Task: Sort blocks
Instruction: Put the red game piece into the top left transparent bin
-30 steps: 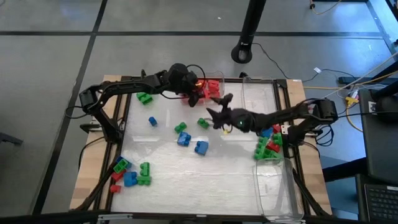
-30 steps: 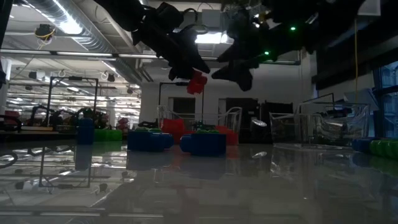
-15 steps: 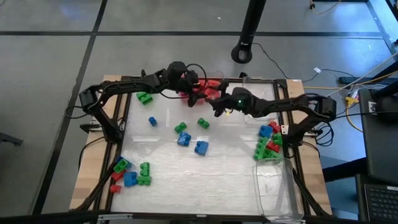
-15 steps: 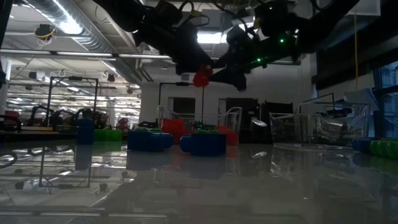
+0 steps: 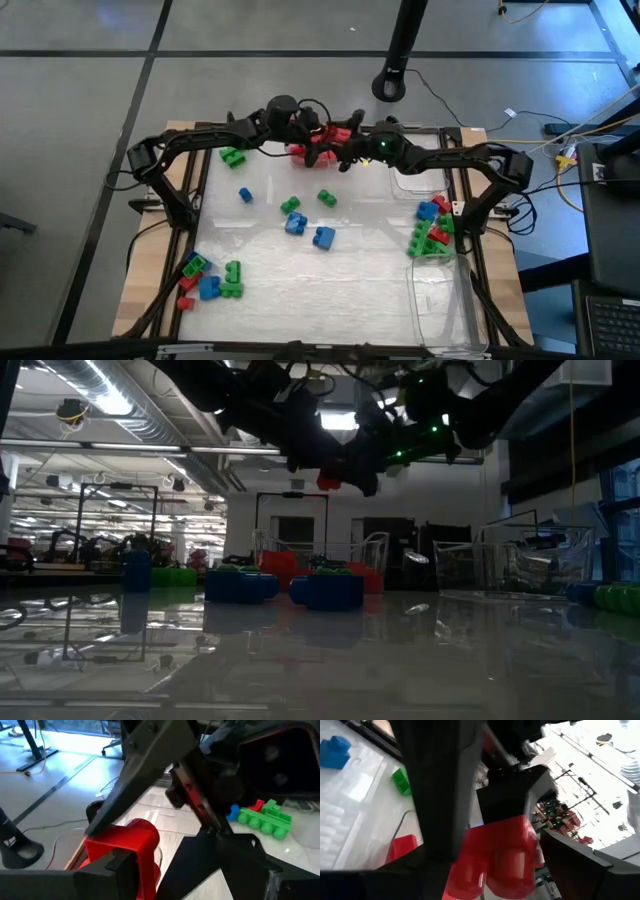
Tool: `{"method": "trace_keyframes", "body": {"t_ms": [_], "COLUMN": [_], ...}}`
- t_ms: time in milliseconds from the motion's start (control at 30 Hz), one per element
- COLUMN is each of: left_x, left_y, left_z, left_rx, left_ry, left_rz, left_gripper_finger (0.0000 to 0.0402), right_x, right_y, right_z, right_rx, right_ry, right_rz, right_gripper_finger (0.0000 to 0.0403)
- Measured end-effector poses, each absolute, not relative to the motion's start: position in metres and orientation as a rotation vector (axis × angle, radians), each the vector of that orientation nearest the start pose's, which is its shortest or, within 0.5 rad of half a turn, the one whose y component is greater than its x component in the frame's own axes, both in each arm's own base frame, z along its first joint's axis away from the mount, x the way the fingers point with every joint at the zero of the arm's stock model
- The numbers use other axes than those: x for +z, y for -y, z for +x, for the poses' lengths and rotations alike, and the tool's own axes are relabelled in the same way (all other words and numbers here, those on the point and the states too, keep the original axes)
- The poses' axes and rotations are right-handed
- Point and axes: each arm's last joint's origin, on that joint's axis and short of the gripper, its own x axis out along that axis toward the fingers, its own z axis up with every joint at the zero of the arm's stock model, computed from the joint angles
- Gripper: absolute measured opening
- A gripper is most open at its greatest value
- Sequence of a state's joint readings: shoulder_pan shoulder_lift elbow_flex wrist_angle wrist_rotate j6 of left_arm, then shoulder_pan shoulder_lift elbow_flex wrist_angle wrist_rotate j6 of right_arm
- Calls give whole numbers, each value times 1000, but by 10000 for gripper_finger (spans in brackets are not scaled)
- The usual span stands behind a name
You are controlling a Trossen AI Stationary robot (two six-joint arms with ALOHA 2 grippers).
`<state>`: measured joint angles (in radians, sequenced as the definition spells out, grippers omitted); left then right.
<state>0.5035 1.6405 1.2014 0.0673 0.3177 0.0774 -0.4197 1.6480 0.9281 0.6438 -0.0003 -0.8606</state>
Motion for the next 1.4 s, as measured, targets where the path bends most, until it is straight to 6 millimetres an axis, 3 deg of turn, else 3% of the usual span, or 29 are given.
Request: {"method": "trace_keyframes", "body": {"t_ms": [300,567,700,833,967,1200,1400], "left_x": [283,280,279,292,308,334,335], "left_y": [-190,-201,-188,-156,-111,-20,40], "left_z": [324,316,319,316,305,266,237], "left_rx": [402,458,420,340,303,317,317], "left_ry": [-357,-375,-432,-492,-580,-687,-766], "left_rz": [-62,-118,-110,-89,-58,-59,-196], "left_gripper_finger": [223,223,223,223,223,223,223], "right_x": [219,220,234,254,260,245,235], "right_y": [167,174,159,125,85,14,-40], "right_z": [326,321,322,322,321,320,320], "right_rx": [-397,-470,-405,-298,-150,133,286], "right_ry": [-402,-444,-396,-357,-397,-507,-462], "right_rz": [-748,-746,-755,-770,-775,-773,-786], "right_gripper_finger": [293,293,293,293,293,293,293]}}
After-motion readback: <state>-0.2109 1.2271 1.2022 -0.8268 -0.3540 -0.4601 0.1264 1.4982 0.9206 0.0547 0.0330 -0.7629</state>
